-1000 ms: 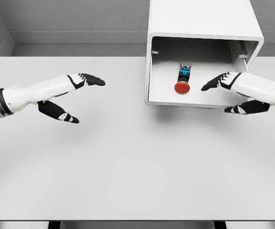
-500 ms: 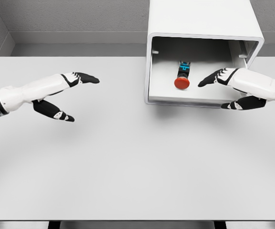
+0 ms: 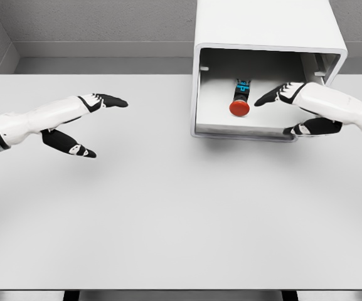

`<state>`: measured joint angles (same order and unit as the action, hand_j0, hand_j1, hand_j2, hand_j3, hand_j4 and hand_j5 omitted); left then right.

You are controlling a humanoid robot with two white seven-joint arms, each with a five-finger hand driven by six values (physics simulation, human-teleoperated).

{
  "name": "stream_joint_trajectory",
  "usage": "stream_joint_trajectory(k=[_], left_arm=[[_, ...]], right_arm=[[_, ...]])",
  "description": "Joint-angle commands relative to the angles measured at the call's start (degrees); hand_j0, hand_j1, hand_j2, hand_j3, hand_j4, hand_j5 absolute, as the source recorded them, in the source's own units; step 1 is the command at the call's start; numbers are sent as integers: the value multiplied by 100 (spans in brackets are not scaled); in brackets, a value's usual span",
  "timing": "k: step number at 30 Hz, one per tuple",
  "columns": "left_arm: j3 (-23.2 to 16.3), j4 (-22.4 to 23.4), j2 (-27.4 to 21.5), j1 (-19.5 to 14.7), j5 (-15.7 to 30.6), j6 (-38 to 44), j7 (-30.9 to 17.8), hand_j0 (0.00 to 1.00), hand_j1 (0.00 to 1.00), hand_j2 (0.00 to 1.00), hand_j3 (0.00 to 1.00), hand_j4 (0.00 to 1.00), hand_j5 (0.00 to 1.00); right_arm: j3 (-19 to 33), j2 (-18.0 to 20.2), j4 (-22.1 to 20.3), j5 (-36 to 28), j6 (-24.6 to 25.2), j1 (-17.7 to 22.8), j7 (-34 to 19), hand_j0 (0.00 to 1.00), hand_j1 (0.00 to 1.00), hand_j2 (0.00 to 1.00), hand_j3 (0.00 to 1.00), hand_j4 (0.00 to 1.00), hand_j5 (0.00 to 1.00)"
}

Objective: Slide open multi-storey tabletop storage cabinets and put open load switch and slide close multi-storey tabletop storage cabinets

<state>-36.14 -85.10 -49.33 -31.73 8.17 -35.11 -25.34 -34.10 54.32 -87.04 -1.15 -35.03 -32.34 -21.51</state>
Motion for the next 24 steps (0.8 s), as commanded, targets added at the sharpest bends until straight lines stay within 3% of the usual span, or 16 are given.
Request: stream_joint_trajectory(k=[1,15,18,20,22,24], left_arm=[[2,55,2,0,44,11,3,100,100,100,100,100,100],[2,55,20,0,44,11,3,100,100,100,100,100,100],[-7,55,11,0,35,11,-6,100,100,100,100,100,100],[-7,64,11,9,26,11,-6,100,100,100,100,100,100],[-7,73,2,9,18,11,-6,100,100,100,100,100,100],[-7,72,2,9,18,11,-6,100,100,100,100,100,100]], right_arm=[[-9,-62,82,-43,3,0,-38,83,83,83,83,83,83],[-18,-203,258,-43,3,-272,-170,83,83,83,83,83,83],[-9,-106,-172,-60,3,-220,-135,83,83,83,83,83,83],[-9,421,-638,-148,3,-176,-82,84,84,84,84,84,84],[-237,1018,-841,-157,3,-70,-82,87,87,87,87,87,87],[-281,1941,-823,-148,3,264,23,99,99,99,99,99,99]])
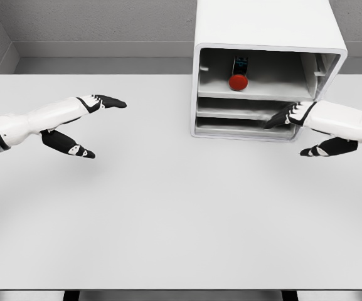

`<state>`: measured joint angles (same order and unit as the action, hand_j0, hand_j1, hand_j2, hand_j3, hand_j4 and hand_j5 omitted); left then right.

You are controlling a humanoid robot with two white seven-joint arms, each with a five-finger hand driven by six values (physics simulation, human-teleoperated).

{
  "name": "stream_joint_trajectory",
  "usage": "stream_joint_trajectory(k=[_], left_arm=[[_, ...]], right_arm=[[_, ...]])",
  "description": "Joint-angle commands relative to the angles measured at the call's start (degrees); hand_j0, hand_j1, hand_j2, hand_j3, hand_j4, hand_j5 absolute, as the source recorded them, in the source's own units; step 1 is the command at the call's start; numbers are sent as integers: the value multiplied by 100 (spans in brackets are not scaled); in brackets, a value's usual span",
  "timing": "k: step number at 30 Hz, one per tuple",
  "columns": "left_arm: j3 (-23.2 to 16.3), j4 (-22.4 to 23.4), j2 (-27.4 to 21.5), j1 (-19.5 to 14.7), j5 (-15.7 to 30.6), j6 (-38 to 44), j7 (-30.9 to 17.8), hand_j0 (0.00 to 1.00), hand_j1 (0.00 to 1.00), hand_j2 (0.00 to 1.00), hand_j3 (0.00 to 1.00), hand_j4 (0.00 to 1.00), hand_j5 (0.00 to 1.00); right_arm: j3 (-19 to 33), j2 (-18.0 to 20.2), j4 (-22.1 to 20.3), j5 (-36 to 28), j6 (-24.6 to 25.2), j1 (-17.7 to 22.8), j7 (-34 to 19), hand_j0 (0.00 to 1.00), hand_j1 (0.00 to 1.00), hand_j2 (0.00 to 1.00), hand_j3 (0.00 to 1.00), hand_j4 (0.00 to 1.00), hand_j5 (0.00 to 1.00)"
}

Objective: Slide open multi-storey tabletop storage cabinets and put open load switch and slide close multi-storey tabletop storage cabinets

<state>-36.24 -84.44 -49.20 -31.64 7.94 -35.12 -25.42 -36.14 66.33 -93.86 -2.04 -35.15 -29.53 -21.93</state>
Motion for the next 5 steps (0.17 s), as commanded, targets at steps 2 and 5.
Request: stream_joint_trajectory(k=[2,5], left_arm=[[3,6,-11,0,32,12,-7,100,100,100,100,100,100],[3,-3,-11,0,32,12,-7,100,100,100,100,100,100]], right_arm=[[-113,1005,-159,-42,15,44,145,100,100,100,100,100,100],[-121,1128,-115,-42,15,97,110,100,100,100,100,100,100]])
